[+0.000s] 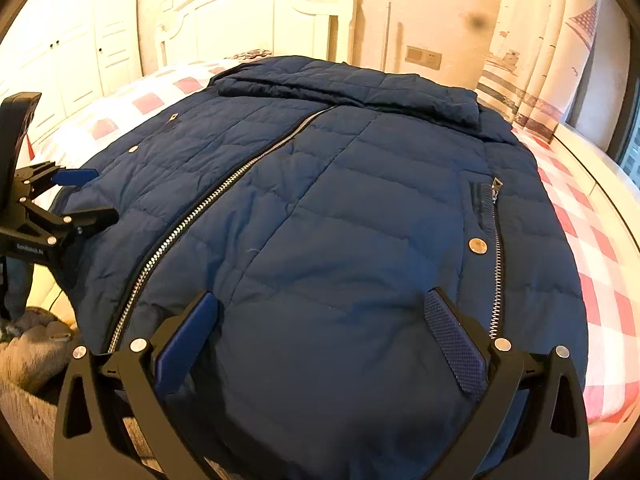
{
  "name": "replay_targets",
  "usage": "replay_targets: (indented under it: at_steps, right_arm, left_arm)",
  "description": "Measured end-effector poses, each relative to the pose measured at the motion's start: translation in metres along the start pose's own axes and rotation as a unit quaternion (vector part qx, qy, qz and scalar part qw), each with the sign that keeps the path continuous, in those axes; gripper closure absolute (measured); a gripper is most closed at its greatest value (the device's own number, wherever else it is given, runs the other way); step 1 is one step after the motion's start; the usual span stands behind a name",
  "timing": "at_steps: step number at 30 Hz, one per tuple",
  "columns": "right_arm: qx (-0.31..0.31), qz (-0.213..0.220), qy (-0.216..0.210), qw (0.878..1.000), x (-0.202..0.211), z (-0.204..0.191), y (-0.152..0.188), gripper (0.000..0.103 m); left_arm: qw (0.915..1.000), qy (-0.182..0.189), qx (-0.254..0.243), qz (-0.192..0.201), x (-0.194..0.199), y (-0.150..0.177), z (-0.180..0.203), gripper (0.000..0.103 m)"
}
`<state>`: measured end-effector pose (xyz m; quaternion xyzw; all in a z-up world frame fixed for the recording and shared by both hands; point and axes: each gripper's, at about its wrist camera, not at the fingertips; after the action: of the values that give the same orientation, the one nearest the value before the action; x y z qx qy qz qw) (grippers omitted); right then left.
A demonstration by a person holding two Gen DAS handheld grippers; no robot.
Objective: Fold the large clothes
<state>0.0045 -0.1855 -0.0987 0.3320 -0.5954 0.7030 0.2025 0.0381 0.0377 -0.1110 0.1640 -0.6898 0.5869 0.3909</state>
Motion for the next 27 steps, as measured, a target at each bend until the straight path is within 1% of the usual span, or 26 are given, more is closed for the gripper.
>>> replay_targets:
  at_steps: [1,3,4,5,6,8,9,10,11,12,13,15,16,17,18,19,20,21,23,25,27]
  right_arm:
    - [0.001,0.001,0.010,1.000,0.006,0.005,0.002,0.004]
    - [-0.006,0.010,0.047,0.999,0.019,0.014,0.008,0.004]
    - [-0.022,0.025,0.071,0.997,0.032,0.027,0.016,0.004]
    - [-0.035,0.032,0.081,0.996,0.039,0.035,0.021,0.004]
    - [-0.063,0.037,0.100,0.992,0.049,0.052,0.031,0.004]
    - [-0.110,0.032,0.112,0.987,0.057,0.077,0.047,0.004]
    - [-0.148,0.027,0.106,0.983,0.061,0.095,0.060,0.004]
    - [-0.174,0.026,0.099,0.980,0.063,0.105,0.068,0.004]
    - [-0.201,0.026,0.088,0.975,0.064,0.115,0.077,0.004]
    - [-0.215,0.028,0.078,0.973,0.064,0.121,0.082,0.004]
    - [-0.222,0.038,0.070,0.972,0.066,0.123,0.087,0.005]
    - [-0.210,0.038,0.073,0.974,0.065,0.117,0.086,0.005]
    - [-0.197,0.038,0.068,0.977,0.063,0.112,0.084,0.007]
    - [-0.183,0.037,0.063,0.980,0.062,0.107,0.081,0.015]
    - [-0.168,0.035,0.055,0.984,0.059,0.099,0.078,0.020]
    - [-0.158,0.031,0.059,0.985,0.055,0.091,0.075,0.022]
    - [-0.148,0.027,0.067,0.986,0.054,0.086,0.073,0.025]
    - [-0.144,0.027,0.066,0.987,0.053,0.085,0.073,0.027]
    - [-0.147,0.025,0.053,0.987,0.055,0.088,0.075,0.029]
    - [-0.139,0.015,0.050,0.989,0.059,0.088,0.077,0.030]
    - [-0.137,0.007,0.039,0.990,0.063,0.087,0.083,0.031]
  left_arm:
    - [0.9999,0.003,0.008,0.007,0.005,0.003,-0.006,0.002]
    - [0.9989,-0.021,0.033,0.026,0.018,0.011,-0.028,0.002]
    - [0.9981,-0.031,0.043,0.031,0.021,0.015,-0.037,0.002]
    - [0.9964,-0.043,0.063,0.038,0.026,0.020,-0.052,0.002]
    - [0.9944,-0.048,0.085,0.041,0.029,0.026,-0.069,0.002]
    - [0.9908,-0.042,0.124,0.032,0.029,0.035,-0.095,0.002]
    - [0.9885,-0.035,0.145,0.026,0.028,0.039,-0.106,0.002]
    - [0.9873,-0.023,0.153,0.036,0.031,0.041,-0.111,0.002]
    - [0.9869,-0.025,0.155,0.038,0.032,0.041,-0.112,0.002]
    - [0.9872,-0.027,0.153,0.037,0.031,0.040,-0.111,0.002]
    - [0.9883,-0.026,0.147,0.034,0.029,0.038,-0.107,0.002]
    - [0.9899,-0.020,0.137,0.032,0.026,0.035,-0.097,0.002]
    - [0.9907,-0.017,0.131,0.032,0.025,0.035,-0.092,0.004]
    - [0.9911,-0.028,0.126,0.033,0.025,0.034,-0.085,0.004]
    - [0.9917,-0.023,0.122,0.034,0.024,0.034,-0.083,0.004]
    - [0.9931,0.002,0.114,0.025,0.022,0.034,-0.077,0.004]
    - [0.9943,0.004,0.104,0.025,0.025,0.037,-0.072,0.005]
    - [0.9961,0.003,0.085,0.022,0.025,0.038,-0.063,0.006]
    - [0.9983,-0.015,0.052,0.019,0.025,0.040,-0.051,0.006]
    - [0.9983,-0.008,0.056,0.014,0.028,0.044,-0.054,0.006]
    - [0.9988,-0.006,0.048,0.011,0.031,0.049,-0.056,0.006]
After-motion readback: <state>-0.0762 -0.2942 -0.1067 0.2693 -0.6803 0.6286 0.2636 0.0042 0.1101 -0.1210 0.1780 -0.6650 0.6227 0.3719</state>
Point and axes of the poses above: each gripper's, at about its wrist camera, not at the fingertips, and x roughly against the way its jaws point, z to its right, y to its underside, and after that the axes turned 4 degrees about x, right-handed
